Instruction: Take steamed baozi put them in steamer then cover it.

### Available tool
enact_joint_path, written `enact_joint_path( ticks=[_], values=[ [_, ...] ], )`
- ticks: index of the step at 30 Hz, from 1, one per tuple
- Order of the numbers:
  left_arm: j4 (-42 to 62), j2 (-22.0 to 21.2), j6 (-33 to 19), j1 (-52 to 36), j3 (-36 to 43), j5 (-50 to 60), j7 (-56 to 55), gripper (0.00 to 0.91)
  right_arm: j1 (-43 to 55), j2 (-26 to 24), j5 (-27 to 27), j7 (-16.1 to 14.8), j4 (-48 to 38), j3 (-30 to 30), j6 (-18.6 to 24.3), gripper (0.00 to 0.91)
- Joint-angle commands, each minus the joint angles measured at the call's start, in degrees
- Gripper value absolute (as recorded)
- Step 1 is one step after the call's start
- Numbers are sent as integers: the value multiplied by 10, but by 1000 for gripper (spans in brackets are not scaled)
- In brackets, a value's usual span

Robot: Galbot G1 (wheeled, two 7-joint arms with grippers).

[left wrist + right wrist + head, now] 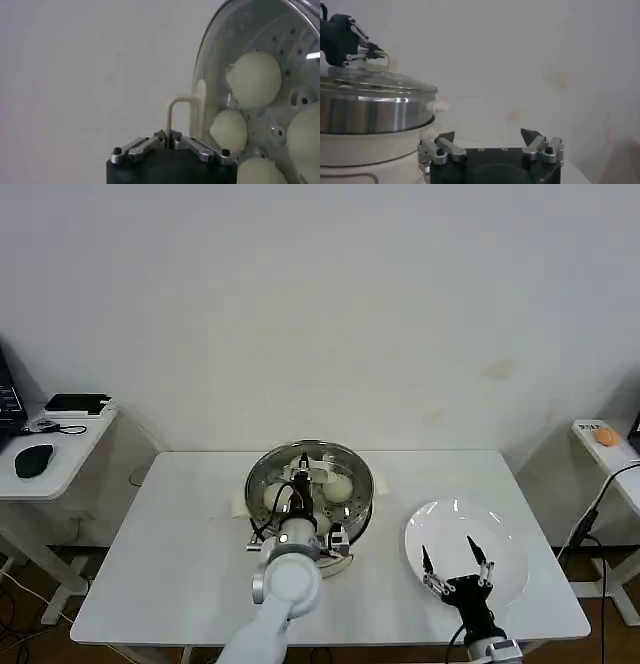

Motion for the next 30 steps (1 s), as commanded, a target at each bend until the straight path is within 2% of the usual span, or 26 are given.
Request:
enact_joint_path(
  ticks=[1,11,12,13,21,30],
  values=[
    [6,-4,0,-3,-1,-1,-2,0,0,0,0,0,0,-1,1,907],
    [10,-9,0,1,-3,-5,-4,0,-1,0,-1,-1,0,-3,2,907],
    [10,-10,0,2,-4,-6,-7,111,-1,0,-1,-1,0,-3,2,907],
    [9,-11,-1,4,-6,-5,-9,907,-1,0,-1,-1,0,-4,2,907],
    [-19,-5,-3,17,-6,-11,-11,907,-2,1,-4,-1,0,-7,2,907],
    [-118,31,-5,69,-3,-46,-10,907,-4,4,-8,-1,-1,-12,2,907]
  ],
)
